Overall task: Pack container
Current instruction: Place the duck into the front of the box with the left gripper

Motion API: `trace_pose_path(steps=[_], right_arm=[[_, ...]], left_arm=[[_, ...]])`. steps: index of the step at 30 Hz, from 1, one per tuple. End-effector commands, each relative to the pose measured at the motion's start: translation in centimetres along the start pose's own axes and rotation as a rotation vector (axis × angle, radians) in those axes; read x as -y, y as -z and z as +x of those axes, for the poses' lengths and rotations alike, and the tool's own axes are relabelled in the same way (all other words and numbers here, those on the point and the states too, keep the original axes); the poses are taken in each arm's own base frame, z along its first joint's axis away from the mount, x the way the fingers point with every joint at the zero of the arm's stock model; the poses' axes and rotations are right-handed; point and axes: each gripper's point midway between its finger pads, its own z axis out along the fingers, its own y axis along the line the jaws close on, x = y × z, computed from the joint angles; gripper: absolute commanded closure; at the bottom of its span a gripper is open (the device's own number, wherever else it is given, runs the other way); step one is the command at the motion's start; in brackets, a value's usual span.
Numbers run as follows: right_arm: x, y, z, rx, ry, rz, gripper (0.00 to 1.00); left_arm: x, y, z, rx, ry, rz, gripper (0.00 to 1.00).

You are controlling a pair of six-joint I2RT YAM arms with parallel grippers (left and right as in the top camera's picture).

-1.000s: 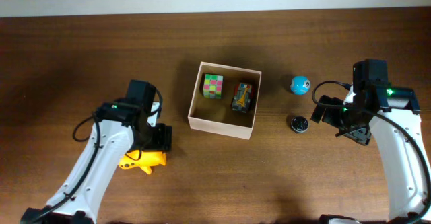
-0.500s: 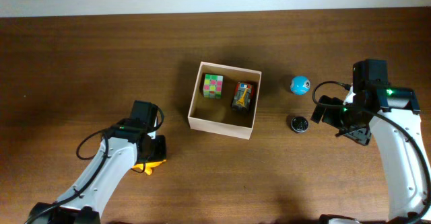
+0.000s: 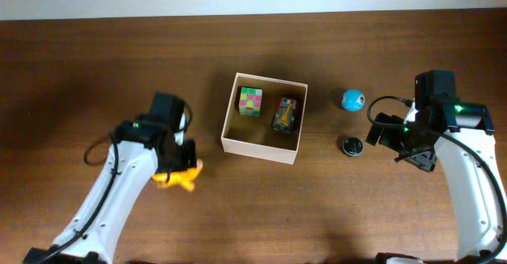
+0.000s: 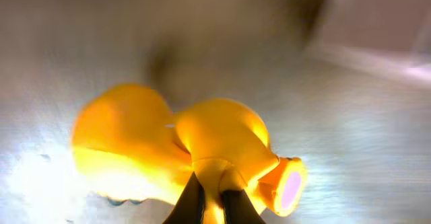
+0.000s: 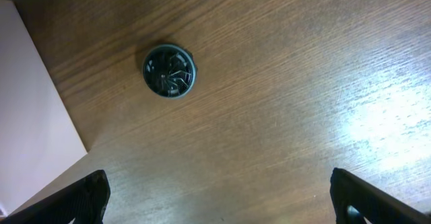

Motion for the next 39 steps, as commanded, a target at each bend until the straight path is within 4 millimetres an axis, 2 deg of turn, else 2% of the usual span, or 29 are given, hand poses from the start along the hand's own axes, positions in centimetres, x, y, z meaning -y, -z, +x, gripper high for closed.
trace_pose_path(steps=[1, 3, 5, 9, 12, 15, 19, 25, 30, 34, 35, 37, 39], right_arm=[[0.3, 0.3, -0.5, 0.016, -0.014, 0.012, 0.01], [0.3, 0.3, -0.5, 0.016, -0.015, 0.012, 0.01], [0.3, 0.3, -0.5, 0.015, -0.015, 0.012, 0.01], [0.3, 0.3, -0.4, 0.014, -0.015, 0.013, 0.01], [0.3, 0.3, -0.4, 0.013, -0.015, 0.013, 0.01], [0.3, 0.3, -0.4, 0.013, -0.015, 0.012, 0.01], [0.3, 0.3, -0.3, 0.010, -0.015, 0.014, 0.01], [0.3, 0.3, -0.4, 0.010, -0.015, 0.015, 0.01], [0.3, 0.3, -0.4, 0.011, -0.015, 0.014, 0.01], [0.3, 0.3, -0.4, 0.013, -0.015, 0.013, 0.01], [0.3, 0.3, -0.4, 0.013, -0.015, 0.013, 0.01], [0.3, 0.3, -0.4, 0.013, -0.015, 0.013, 0.01], [0.3, 0.3, -0.4, 0.013, -0.015, 0.013, 0.01]], left_arm=[[3.6, 5.3, -3.8, 0.149, -0.101, 0.073, 0.98], [6.9, 7.9, -4.8, 0.225, -0.181, 0.119, 0.98], [9.7, 9.6, -5.3, 0.302, -0.260, 0.128, 0.98], [12.4, 10.3, -6.8, 0.431, -0.330, 0.081, 0.98], [14.9, 9.8, -7.8, 0.484, -0.432, 0.091, 0.98], [16.6, 7.8, -8.6, 0.478, -0.466, 0.093, 0.98], [17.3, 3.7, -8.8, 0.396, -0.401, 0.080, 0.98], [18.7, -2.1, -7.3, 0.227, -0.343, 0.129, 0.98], [19.2, -4.2, -6.2, 0.147, -0.328, 0.151, 0.96], [19.2, -3.9, -6.2, 0.150, -0.321, 0.153, 0.87], [19.3, -3.5, -6.4, 0.156, -0.321, 0.153, 0.80], [19.3, -2.8, -6.9, 0.170, -0.319, 0.143, 0.56], [19.2, -1.7, -7.4, 0.178, -0.318, 0.131, 0.41]])
